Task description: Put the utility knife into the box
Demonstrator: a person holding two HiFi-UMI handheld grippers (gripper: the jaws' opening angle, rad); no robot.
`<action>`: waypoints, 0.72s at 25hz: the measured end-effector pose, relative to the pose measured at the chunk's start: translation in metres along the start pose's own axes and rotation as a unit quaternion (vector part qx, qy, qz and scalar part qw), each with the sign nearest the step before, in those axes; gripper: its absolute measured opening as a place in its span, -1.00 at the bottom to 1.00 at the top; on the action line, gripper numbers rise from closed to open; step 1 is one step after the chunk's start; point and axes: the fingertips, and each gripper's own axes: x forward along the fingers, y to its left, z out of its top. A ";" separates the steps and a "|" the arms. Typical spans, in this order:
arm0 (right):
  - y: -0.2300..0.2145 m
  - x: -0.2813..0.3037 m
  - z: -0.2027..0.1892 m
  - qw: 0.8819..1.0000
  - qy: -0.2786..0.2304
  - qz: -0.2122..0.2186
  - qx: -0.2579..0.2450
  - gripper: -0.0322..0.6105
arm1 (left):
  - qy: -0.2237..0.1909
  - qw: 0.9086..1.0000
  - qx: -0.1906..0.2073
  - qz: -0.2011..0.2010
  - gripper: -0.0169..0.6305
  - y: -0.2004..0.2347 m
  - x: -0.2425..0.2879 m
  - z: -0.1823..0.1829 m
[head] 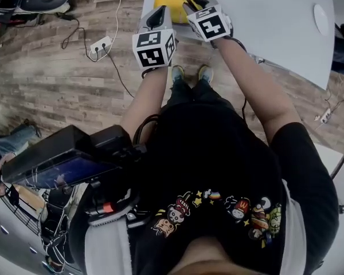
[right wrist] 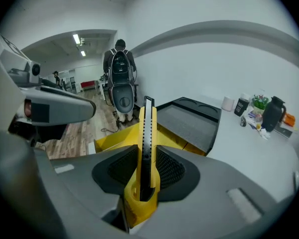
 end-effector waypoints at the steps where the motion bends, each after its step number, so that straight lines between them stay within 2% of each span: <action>1: 0.001 0.002 -0.001 1.000 0.009 -0.003 -0.012 -0.46 | 0.000 1.000 -0.001 0.002 -0.94 0.000 -0.003 -0.002; 4: 0.000 0.015 -0.001 0.998 0.039 -0.009 -0.047 -0.46 | 0.006 1.000 -0.005 0.006 -0.94 0.005 -0.005 -0.006; 9: 0.002 0.034 -0.011 0.993 0.097 0.014 -0.065 -0.46 | 0.022 0.999 -0.020 0.015 -0.94 0.012 0.008 -0.011; 12: 0.011 0.037 -0.018 0.990 0.115 0.009 -0.083 -0.46 | 0.024 0.999 -0.026 0.017 -0.94 0.015 0.001 -0.019; 18: 0.021 0.046 -0.037 0.977 0.187 0.028 -0.103 -0.46 | 0.028 0.999 -0.037 0.023 -0.94 0.020 0.004 -0.023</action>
